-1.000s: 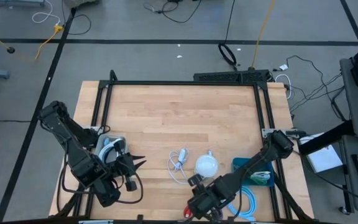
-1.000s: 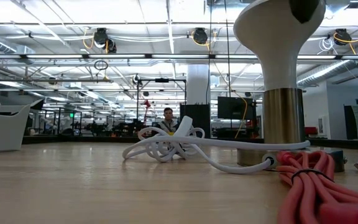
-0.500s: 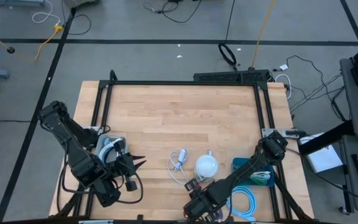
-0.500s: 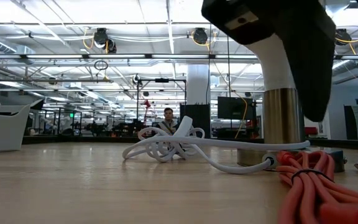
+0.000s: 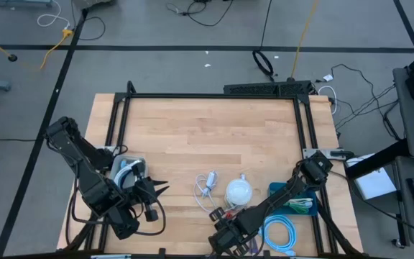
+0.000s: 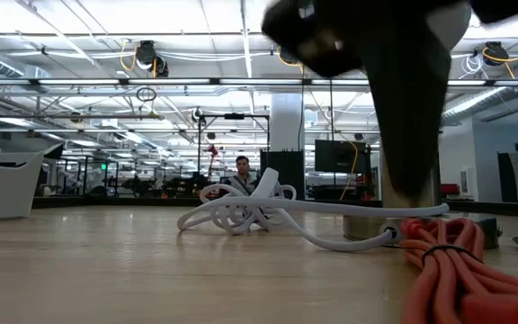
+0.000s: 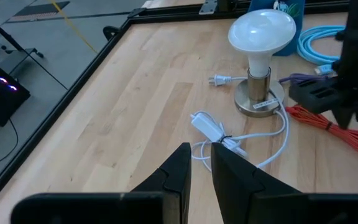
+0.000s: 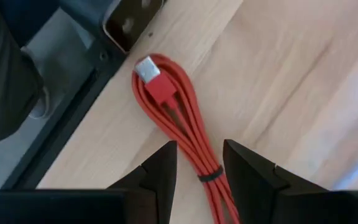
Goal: Pick & Place USB Port
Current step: Put the orange USB cable into the blue bin
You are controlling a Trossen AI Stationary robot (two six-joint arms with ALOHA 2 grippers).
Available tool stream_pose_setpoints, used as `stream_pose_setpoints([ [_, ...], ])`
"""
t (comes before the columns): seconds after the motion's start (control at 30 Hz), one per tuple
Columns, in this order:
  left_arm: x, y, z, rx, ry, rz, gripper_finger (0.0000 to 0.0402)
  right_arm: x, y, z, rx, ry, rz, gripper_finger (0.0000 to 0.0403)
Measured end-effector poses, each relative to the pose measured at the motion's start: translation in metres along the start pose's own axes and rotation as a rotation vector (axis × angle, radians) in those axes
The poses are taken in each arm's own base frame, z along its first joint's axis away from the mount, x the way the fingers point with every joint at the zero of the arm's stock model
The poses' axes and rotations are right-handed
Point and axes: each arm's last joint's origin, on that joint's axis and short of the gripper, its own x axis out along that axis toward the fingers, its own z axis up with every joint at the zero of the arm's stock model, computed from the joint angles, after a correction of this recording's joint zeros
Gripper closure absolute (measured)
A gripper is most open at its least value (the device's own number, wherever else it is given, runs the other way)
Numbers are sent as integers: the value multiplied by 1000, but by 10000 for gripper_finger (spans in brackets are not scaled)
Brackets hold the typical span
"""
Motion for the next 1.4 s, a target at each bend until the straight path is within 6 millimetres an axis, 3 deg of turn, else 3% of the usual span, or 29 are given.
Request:
stream_pose_setpoints([
  [0.3, 0, 0, 0, 0, 7, -5, 334, 11, -3, -13, 53, 69, 8, 280],
  [0.67, 0, 0, 0, -2, 9, -8, 334, 23, -8, -20, 104, 32, 44, 285],
  [0.8, 0, -1, -1, -2, 18, -16, 334, 23, -8, -20, 115, 35, 43, 315],
  [1.0, 0, -1, -1, -1, 26, -23, 334, 24, -8, -21, 130, 42, 45, 394],
  [1.2, 0, -1, -1, 1, 25, -22, 334, 23, -8, -21, 156, 40, 46, 400],
  [1.4, 0, -1, -1, 1, 25, -22, 334, 6, -6, -14, 191, -33, 63, 402],
])
